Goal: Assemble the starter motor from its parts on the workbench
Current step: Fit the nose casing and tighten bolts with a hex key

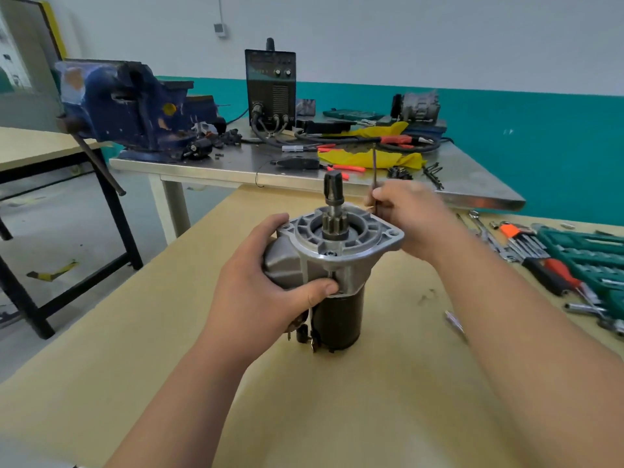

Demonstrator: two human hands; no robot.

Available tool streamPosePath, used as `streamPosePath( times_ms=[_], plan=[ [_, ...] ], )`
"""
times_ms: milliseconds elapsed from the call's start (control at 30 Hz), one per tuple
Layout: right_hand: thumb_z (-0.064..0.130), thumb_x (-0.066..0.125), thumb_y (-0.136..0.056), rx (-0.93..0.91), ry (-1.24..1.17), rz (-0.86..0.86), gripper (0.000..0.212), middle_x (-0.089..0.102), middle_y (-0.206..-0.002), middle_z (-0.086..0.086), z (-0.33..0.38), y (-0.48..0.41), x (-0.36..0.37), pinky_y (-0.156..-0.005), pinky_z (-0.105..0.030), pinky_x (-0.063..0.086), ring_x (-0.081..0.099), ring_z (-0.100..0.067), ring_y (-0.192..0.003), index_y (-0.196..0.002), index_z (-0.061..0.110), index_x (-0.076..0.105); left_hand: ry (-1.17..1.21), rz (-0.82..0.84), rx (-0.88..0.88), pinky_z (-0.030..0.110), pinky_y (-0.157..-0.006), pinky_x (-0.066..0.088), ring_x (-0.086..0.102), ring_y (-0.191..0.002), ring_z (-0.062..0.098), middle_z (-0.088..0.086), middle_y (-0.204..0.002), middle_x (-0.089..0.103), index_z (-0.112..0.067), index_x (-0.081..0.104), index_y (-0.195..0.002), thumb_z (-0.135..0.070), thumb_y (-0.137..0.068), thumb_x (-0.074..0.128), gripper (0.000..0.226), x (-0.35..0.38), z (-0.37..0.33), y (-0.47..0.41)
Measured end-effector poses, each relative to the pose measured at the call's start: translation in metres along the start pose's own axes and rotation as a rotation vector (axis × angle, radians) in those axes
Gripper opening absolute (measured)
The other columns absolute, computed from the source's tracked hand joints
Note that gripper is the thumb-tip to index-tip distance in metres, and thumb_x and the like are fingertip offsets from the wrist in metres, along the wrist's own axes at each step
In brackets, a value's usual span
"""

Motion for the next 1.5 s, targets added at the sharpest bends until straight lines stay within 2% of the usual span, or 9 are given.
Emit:
streamPosePath(
  times_ms=[133,367,567,733,900,1100,1267,1333,1500],
  plan=[
    [0.005,0.052,-0.086,-0.295,-0.270,0.057,0.019,0.065,-0.069,0.000,0.050,0.070,-0.056,-0.064,-0.027,0.054,0.063,-0.014,-0.063,-0.099,0.013,0.063,0.050,0.072,0.027,0.002,-0.067,0.046,0.060,-0.094,-0.014,-0.041,-0.108,0.056,-0.037,0.049,-0.134,-0.034,-0.051,0.093,0.094,0.036,-0.017,0.006],
    [0.009,0.061,-0.086,-0.488,0.422,-0.046,0.021,0.073,-0.075,0.011,0.051,0.137,-0.075,-0.057,-0.014,0.048,0.064,0.000,-0.062,-0.086,0.029,0.068,0.095,0.150,0.050,0.010,-0.082,0.051,0.062,-0.101,-0.005,-0.027,-0.114,0.058,-0.040,0.045,-0.136,-0.054,-0.047,0.085,0.099,0.102,-0.052,0.016],
    [0.008,0.061,-0.087,-0.506,0.532,-0.117,0.020,0.073,-0.076,0.014,0.056,0.149,-0.107,-0.059,-0.012,0.050,0.068,-0.002,-0.066,-0.086,0.028,0.065,-0.059,0.191,0.099,0.014,-0.076,0.055,0.060,-0.097,-0.002,-0.024,-0.115,0.056,-0.044,0.042,-0.137,-0.060,-0.048,0.081,0.099,0.121,-0.072,0.007],
    [0.004,0.058,-0.089,-0.458,0.406,-0.115,0.021,0.074,-0.075,0.007,0.050,0.148,-0.115,-0.066,-0.023,0.057,0.069,-0.013,-0.068,-0.087,0.024,0.065,-0.092,0.197,0.090,0.003,-0.071,0.047,0.060,-0.096,-0.001,-0.021,-0.117,0.057,-0.043,0.041,-0.138,-0.054,-0.052,0.084,0.096,0.121,-0.074,0.008],
    [0.011,0.056,-0.089,-0.494,0.380,-0.195,0.035,0.070,-0.070,0.004,0.055,0.149,-0.131,-0.056,-0.022,0.053,0.064,-0.008,-0.060,-0.104,0.042,0.057,-0.093,0.198,0.058,0.026,-0.084,0.057,0.062,-0.100,0.007,-0.017,-0.123,0.058,-0.041,0.040,-0.139,-0.055,-0.052,0.083,0.098,0.119,-0.074,0.010],
    [0.005,0.045,-0.096,-0.220,-0.250,0.086,0.021,0.072,-0.074,-0.004,0.050,0.147,-0.124,-0.057,-0.025,0.055,0.069,-0.015,-0.064,-0.098,0.010,0.065,-0.112,0.192,0.057,0.016,-0.078,0.053,0.060,-0.097,0.002,-0.017,-0.121,0.057,-0.041,0.041,-0.139,-0.055,-0.054,0.084,0.097,0.121,-0.077,0.010],
    [0.022,0.057,-0.092,-0.453,0.372,-0.143,0.013,0.058,-0.053,0.004,0.052,0.154,-0.121,-0.045,-0.021,0.043,0.051,-0.010,-0.044,-0.087,0.026,0.067,-0.142,0.196,0.068,0.020,-0.078,0.056,0.062,-0.096,0.008,-0.014,-0.122,0.058,-0.039,0.039,-0.140,-0.053,-0.056,0.085,0.097,0.122,-0.079,0.010],
    [0.030,0.056,-0.090,-0.466,0.404,-0.118,0.013,0.055,-0.051,0.003,0.054,0.154,-0.117,-0.045,-0.021,0.042,0.047,-0.010,-0.044,-0.085,0.030,0.069,-0.144,0.198,0.064,0.026,-0.080,0.058,0.063,-0.096,0.010,-0.013,-0.122,0.057,-0.039,0.039,-0.140,-0.052,-0.058,0.086,0.096,0.122,-0.080,0.010],
    [0.026,0.053,-0.096,-0.437,0.462,-0.193,0.017,0.065,-0.057,0.004,0.058,0.150,-0.111,-0.051,-0.023,0.052,0.060,-0.010,-0.049,-0.086,0.032,0.066,-0.133,0.200,0.056,0.011,-0.071,0.050,0.061,-0.095,0.004,-0.016,-0.120,0.056,-0.041,0.038,-0.139,-0.049,-0.059,0.087,0.094,0.122,-0.080,0.010]
  ],
)
Point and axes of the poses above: each hand's wrist, its own y-axis away from the middle knuckle, its own x-axis out of the palm, z = x × y, the point moved 2 cm from there along -y, towards the middle knuckle
